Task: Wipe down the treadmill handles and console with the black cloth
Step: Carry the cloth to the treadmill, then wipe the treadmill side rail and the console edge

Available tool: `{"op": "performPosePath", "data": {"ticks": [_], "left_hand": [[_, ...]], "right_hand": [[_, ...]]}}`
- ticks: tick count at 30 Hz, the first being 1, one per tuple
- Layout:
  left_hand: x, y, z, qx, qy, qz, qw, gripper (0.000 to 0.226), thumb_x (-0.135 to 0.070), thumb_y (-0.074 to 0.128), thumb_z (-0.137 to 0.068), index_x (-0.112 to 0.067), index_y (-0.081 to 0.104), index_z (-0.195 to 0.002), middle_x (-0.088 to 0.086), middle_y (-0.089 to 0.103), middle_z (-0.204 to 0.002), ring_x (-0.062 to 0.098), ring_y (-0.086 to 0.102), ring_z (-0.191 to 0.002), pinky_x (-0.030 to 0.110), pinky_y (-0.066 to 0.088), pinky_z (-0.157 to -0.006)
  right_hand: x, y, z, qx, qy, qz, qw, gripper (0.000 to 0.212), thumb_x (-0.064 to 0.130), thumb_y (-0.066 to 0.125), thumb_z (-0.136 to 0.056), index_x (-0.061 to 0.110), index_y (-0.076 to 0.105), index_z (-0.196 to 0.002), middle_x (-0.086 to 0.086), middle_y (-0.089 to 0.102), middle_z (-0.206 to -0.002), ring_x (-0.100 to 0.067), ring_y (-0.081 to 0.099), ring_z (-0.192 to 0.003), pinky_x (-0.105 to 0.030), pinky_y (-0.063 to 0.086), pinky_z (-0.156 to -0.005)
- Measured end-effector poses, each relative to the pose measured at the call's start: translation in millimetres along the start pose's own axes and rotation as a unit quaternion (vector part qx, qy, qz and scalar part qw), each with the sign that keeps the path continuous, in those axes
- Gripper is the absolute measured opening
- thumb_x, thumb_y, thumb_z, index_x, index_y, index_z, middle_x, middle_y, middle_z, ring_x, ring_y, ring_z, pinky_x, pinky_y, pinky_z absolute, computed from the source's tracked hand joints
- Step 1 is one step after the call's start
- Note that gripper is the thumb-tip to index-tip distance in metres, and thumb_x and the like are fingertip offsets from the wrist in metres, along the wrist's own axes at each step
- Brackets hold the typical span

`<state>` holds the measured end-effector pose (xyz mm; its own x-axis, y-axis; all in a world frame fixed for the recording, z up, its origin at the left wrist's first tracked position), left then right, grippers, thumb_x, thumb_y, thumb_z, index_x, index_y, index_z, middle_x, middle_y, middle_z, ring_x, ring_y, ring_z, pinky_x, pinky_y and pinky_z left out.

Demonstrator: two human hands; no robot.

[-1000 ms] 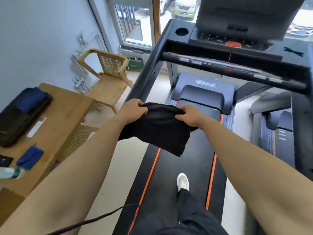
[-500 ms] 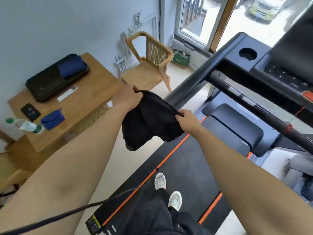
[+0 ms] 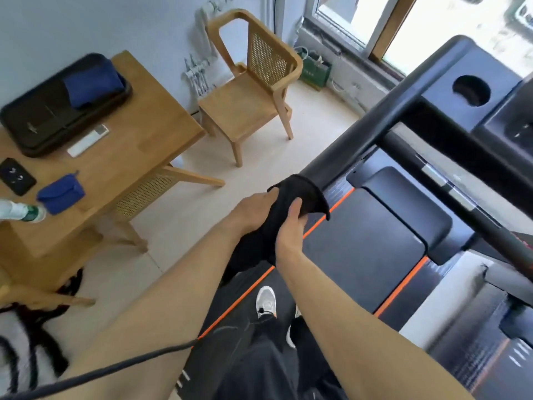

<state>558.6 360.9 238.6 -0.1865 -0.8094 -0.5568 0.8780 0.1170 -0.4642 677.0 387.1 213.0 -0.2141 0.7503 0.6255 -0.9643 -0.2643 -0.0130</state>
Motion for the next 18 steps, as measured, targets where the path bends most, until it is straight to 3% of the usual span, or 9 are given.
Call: {"op": "performPosePath", "data": {"ticks": [3,7,9,11,13,15,18], "left_hand": [[-13.0,6.1,-21.8,0.029,-0.028,0.06,0.997,0.068,-0.06,0.024,-0.1,-0.016,0.058,-0.139,0.011,0.055,-0.145,0.027,0.052,-0.13,0.04,0.037,-0.11],[-64.8,16.1,-56.6,0.06,-0.001,0.114,0.992,0.066,-0.059,0.028,-0.1,-0.015,0.056,-0.141,0.009,0.054,-0.146,0.024,0.052,-0.13,0.043,0.036,-0.114],[-90.2,18.5,-68.7,0.065,0.008,0.129,0.99,0.063,-0.056,0.031,-0.102,-0.013,0.059,-0.137,0.009,0.058,-0.142,0.023,0.055,-0.125,0.038,0.04,-0.109],[-97.3,19.8,-68.6,0.069,0.019,0.13,0.989,0.06,-0.057,0.032,-0.102,-0.016,0.062,-0.133,0.006,0.061,-0.137,0.021,0.057,-0.119,0.031,0.044,-0.095],[-84.1,17.1,-53.1,0.065,0.025,0.13,0.989,0.057,-0.062,0.033,-0.099,-0.024,0.065,-0.128,-0.001,0.063,-0.131,0.017,0.059,-0.114,0.028,0.044,-0.09],[-53.6,12.1,-33.1,0.035,0.022,0.128,0.991,0.059,-0.068,0.035,-0.093,-0.032,0.067,-0.127,-0.007,0.064,-0.132,0.015,0.058,-0.119,0.036,0.042,-0.106],[-6.1,3.3,-8.4,0.013,-0.009,0.14,0.99,0.063,-0.08,0.042,-0.081,-0.04,0.071,-0.119,-0.01,0.07,-0.125,0.014,0.062,-0.117,0.042,0.042,-0.109]], "right_hand": [[7.4,4.2,-10.6,-0.026,0.001,-0.05,0.998,0.097,0.086,0.033,-0.075,0.032,0.024,-0.156,0.005,0.046,-0.152,-0.024,0.045,-0.137,-0.047,0.033,-0.116],[60.1,-14.6,-51.3,-0.058,-0.047,-0.102,0.992,0.077,0.073,0.036,-0.089,0.028,0.033,-0.152,0.001,0.053,-0.146,-0.023,0.051,-0.131,-0.045,0.036,-0.115],[88.0,-24.0,-69.1,-0.085,-0.059,-0.094,0.99,0.07,0.069,0.037,-0.093,0.025,0.042,-0.147,0.001,0.058,-0.138,-0.023,0.056,-0.123,-0.043,0.042,-0.11],[101.2,-30.6,-76.9,-0.113,-0.067,-0.086,0.988,0.064,0.066,0.036,-0.096,0.022,0.049,-0.14,0.0,0.062,-0.13,-0.023,0.059,-0.115,-0.04,0.046,-0.104],[101.6,-29.5,-71.5,-0.124,-0.088,-0.078,0.985,0.059,0.063,0.035,-0.098,0.024,0.049,-0.14,-0.001,0.061,-0.133,-0.02,0.058,-0.11,-0.034,0.045,-0.098],[84.5,-23.3,-54.1,-0.129,-0.102,-0.047,0.985,0.056,0.056,0.031,-0.102,0.025,0.042,-0.147,-0.001,0.057,-0.14,-0.019,0.055,-0.114,-0.029,0.039,-0.095],[49.4,-9.9,-20.1,-0.118,-0.093,-0.015,0.989,0.063,0.059,0.027,-0.101,0.023,0.034,-0.152,-0.005,0.051,-0.147,-0.026,0.05,-0.131,-0.037,0.039,-0.105]]}}
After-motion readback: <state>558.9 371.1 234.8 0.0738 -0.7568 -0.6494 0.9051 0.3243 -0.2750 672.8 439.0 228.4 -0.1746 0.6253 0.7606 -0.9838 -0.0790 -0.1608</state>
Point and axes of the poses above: each hand's wrist, its own z-axis away from the middle knuckle, its own y-axis out of the palm, x = y × z, the point moved 8 cm from there along -z, towards the middle knuckle
